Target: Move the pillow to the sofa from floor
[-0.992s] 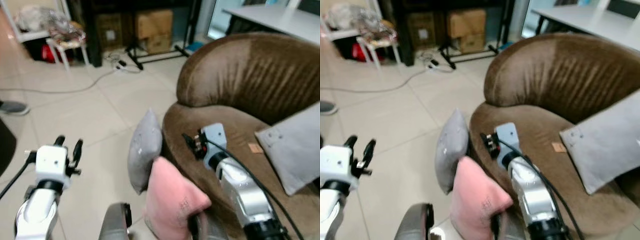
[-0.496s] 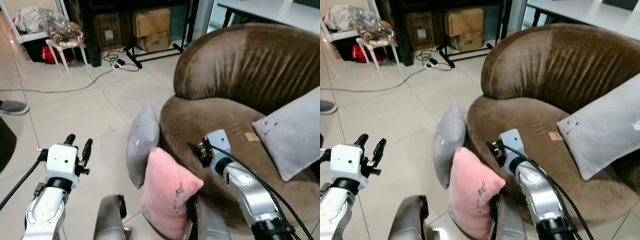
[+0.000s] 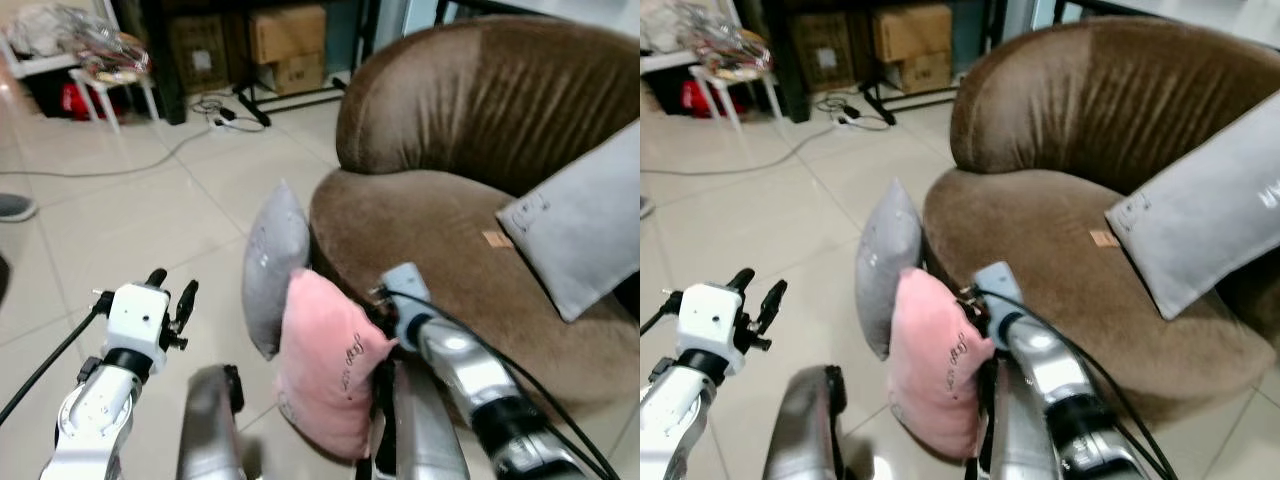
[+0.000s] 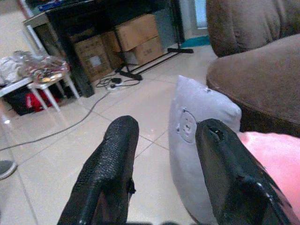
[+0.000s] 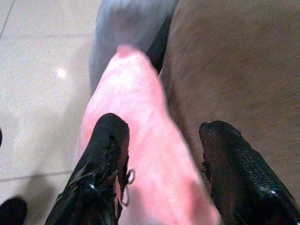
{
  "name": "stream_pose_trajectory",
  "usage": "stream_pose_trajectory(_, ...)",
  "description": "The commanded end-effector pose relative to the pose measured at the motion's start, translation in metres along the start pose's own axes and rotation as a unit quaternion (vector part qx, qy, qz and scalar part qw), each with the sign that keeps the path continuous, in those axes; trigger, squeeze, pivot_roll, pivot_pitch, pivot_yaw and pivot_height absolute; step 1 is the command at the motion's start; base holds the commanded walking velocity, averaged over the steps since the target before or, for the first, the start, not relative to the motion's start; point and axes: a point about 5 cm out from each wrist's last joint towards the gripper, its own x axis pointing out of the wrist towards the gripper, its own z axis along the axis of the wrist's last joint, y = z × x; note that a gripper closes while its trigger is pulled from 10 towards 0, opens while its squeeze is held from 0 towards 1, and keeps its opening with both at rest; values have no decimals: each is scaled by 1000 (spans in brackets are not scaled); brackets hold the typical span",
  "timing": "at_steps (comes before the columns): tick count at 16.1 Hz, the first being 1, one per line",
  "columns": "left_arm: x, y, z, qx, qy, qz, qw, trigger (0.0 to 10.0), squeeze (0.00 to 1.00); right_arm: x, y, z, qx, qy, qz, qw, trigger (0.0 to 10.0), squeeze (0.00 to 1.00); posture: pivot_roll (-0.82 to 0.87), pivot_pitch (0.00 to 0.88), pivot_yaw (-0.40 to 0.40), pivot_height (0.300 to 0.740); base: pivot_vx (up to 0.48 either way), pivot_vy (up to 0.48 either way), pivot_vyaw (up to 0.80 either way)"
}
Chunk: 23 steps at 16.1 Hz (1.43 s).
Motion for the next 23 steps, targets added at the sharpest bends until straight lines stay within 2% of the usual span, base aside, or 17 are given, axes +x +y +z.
stream_pose_trajectory(1, 1, -2, -2, 4, 11, -13, 1000, 10000, 0, 3, 1, 3, -17, 3, 8, 1000, 10000, 0, 43, 0, -28, 430, 0, 0, 0)
stream_pose_trajectory(3, 0, -6, -8, 8, 29, -47, 998, 10000, 0, 14, 16, 4, -21, 13, 32, 999, 10000, 0, 51, 0, -32, 420, 0, 0, 0)
stream_pose_trajectory(4, -1, -8, -8, 7, 32, -56, 998, 10000, 0, 16, 19, 4, -15, 13, 36, 999, 10000, 561, 52, 0, -31, 420, 0, 0, 0)
stream_pose_trajectory(5, -2, -9, -9, 6, 33, -61, 998, 10000, 0, 18, 19, 5, 1, 10, 34, 999, 10000, 1000, 52, 0, -30, 420, 0, 0, 0)
stream_pose_trajectory(7, -4, -12, -8, 5, 35, -70, 997, 10000, 0, 21, 18, 6, 16, 9, 16, 1000, 10000, 1000, 53, 0, -33, 420, 0, 0, 0)
stream_pose_trajectory(9, -6, -15, -8, 4, 37, -77, 996, 10000, 0, 23, 10, 3, 10, 28, -31, 999, 10000, 1000, 50, 0, -26, 420, 0, 0, 0)
stream_pose_trajectory(12, -12, -19, -6, 4, 40, -90, 995, 10000, 0, 24, -1, 6, 40, 24, -81, 996, 10000, 1000, 61, 0, -16, 420, 0, 0, 0)
stream_pose_trajectory(15, -20, -24, -2, 4, 44, -107, 993, 10000, 0, 22, -10, 1, -3, 52, -131, 990, 10000, 1000, 75, 0, -11, 420, 0, 0, 0)
stream_pose_trajectory(16, -24, -24, -1, 4, 48, -112, 993, 10000, 0, 22, -11, -2, -17, 65, -135, 989, 10000, 0, 80, 0, -13, 420, 0, 0, 0)
stream_pose_trajectory(21, -40, -35, 0, -8, 68, -135, 988, 10000, 0, 18, 3, -36, -79, 163, -71, 981, 10000, 0, 105, 0, -37, 420, 0, 0, 0)
stream_pose_trajectory(23, -43, -37, 0, -9, 72, -139, 988, 10000, 0, 17, 6, -41, -86, 180, -56, 978, 10000, 0, 105, 0, -41, 420, 0, 0, 0)
